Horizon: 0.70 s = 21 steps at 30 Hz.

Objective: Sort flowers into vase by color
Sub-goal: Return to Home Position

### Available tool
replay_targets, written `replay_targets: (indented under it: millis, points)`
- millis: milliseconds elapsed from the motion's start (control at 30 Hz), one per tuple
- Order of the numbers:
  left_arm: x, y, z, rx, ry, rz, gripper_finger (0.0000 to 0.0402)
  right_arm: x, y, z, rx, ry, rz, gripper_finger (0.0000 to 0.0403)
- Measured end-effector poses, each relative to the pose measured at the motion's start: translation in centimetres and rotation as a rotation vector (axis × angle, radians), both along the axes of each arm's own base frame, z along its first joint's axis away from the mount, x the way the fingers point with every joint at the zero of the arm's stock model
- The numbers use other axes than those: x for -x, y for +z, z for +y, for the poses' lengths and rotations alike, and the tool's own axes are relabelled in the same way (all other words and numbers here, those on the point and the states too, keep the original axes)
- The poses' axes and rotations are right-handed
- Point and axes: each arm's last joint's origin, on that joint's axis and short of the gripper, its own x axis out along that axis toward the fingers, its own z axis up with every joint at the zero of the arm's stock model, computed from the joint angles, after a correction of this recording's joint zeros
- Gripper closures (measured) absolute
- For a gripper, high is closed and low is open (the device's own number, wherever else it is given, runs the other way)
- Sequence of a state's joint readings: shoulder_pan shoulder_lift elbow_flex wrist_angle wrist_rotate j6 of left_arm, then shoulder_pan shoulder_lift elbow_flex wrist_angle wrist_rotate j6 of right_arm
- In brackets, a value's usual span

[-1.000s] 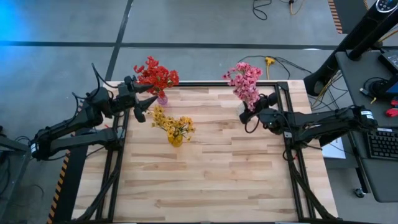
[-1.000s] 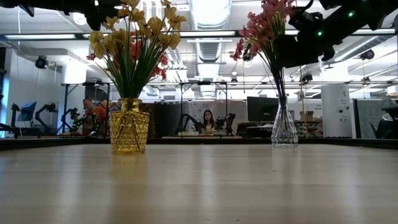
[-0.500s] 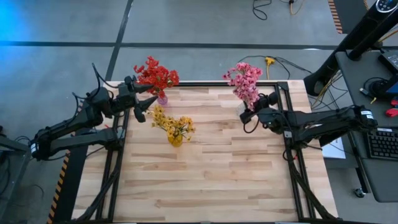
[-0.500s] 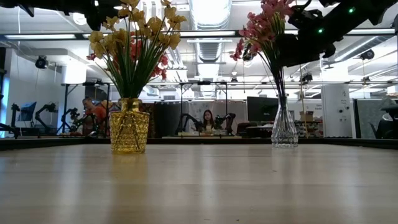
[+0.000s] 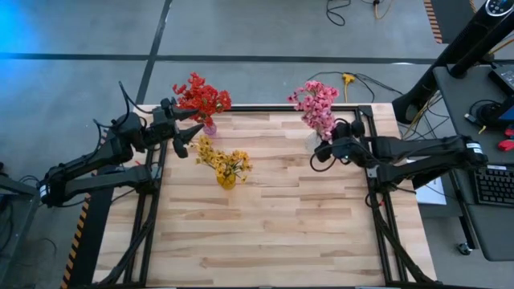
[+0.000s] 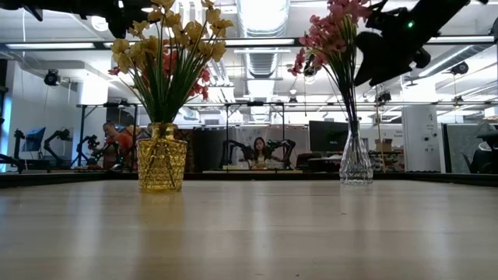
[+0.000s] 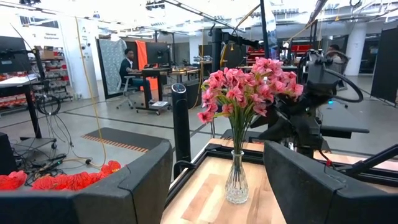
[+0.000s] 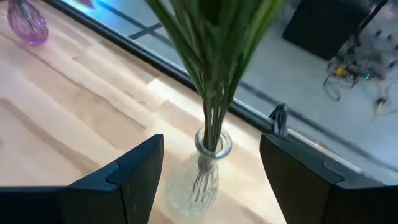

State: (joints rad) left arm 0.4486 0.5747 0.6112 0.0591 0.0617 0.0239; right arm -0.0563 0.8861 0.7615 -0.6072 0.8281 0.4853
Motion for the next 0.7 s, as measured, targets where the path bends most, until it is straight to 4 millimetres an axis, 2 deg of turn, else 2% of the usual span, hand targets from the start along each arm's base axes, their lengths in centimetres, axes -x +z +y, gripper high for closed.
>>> replay_targets:
  millis: [200, 333, 500, 700]
  points:
    - [0.0, 0.0, 0.0, 0.001, 0.0, 0.002, 0.0168, 1.3, 1.2, 0.1, -0.04, 0.006, -0.038, 0.0157]
    - [0.0, 0.0, 0.0, 0.001, 0.0, 0.003, 0.0168, 2.4, 1.7, 0.4, -0.011, 0.123, -0.02, 0.0168]
    - [0.0, 0.0, 0.0, 0.001, 0.0, 0.002, 0.0168, 2.2, 1.0, 0.5, 0.069, 0.213, -0.095, 0.0174]
    - [0.0, 0.0, 0.0, 0.001, -0.001, 0.002, 0.0168, 1.7, -0.9, 0.3, 0.163, 0.164, -0.097, 0.0175]
